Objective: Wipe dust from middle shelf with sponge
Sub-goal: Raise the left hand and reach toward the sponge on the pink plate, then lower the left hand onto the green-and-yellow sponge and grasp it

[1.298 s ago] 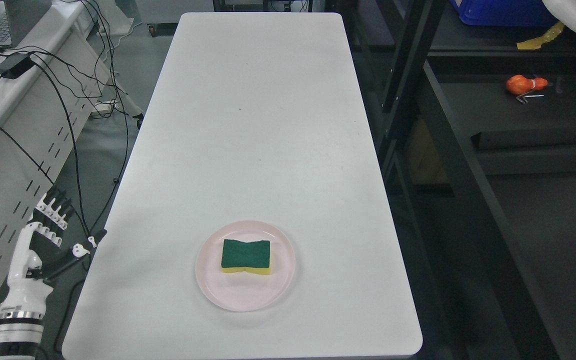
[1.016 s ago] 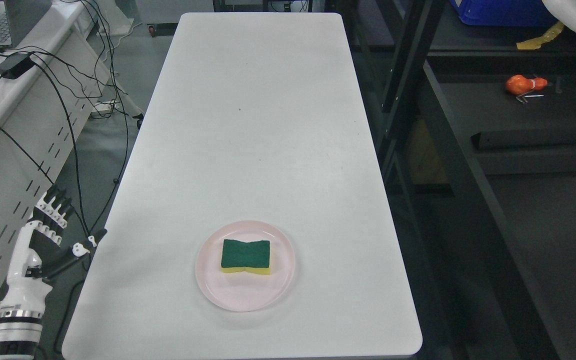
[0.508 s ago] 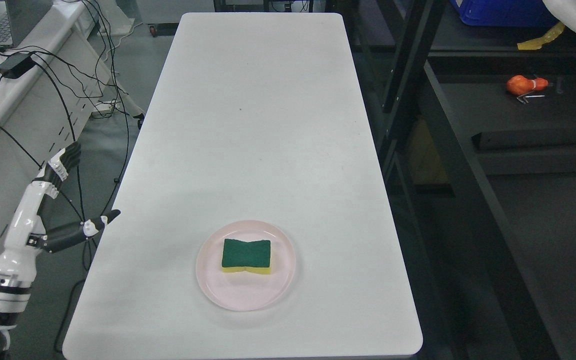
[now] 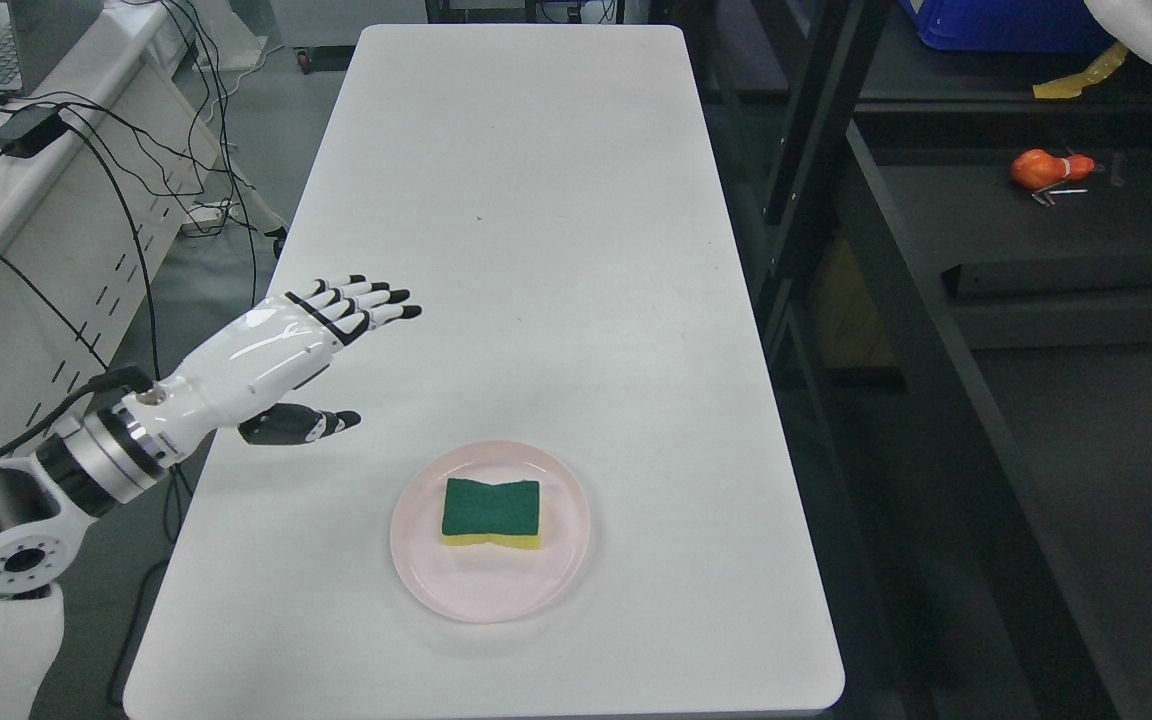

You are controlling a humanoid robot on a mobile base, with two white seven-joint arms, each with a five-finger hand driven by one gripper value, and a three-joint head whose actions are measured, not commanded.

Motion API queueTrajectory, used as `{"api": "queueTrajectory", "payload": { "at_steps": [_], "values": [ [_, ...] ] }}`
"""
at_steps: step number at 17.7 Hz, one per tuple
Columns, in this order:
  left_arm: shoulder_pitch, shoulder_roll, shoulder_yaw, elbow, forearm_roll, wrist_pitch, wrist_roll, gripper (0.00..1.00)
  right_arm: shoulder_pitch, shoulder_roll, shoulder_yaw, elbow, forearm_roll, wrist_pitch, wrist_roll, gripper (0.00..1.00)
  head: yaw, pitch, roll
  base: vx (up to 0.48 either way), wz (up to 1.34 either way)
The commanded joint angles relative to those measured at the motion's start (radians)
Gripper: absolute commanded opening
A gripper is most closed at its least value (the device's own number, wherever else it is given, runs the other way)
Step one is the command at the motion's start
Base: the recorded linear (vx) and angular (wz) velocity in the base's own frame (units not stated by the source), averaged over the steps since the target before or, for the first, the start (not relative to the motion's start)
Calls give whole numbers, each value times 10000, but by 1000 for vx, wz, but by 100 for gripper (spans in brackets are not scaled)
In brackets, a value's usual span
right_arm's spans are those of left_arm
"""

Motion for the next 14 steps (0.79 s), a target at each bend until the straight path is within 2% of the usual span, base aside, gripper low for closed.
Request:
{"api": "queueTrajectory", "payload": {
  "at_steps": [1,6,9,14],
  "values": [
    [-1261,1668,-3862,-301,-1704,-227,-790,92,-2,-175,11,-175,0,7,9,100,0,0,0,0,0],
    [-1980,1577,-5518,-763,-1826,-305,-1036,92,-2,-175,-4,-175,0,7,9,100,0,0,0,0,0],
    [-1938,1440,-6210,-763,-2071,-259,-1097,91,-2,-175,-4,-175,0,7,9,100,0,0,0,0,0],
    [-1476,381,-6457,-626,-2776,-243,-1312,91,-2,-175,-4,-175,0,7,9,100,0,0,0,0,0]
  ]
}}
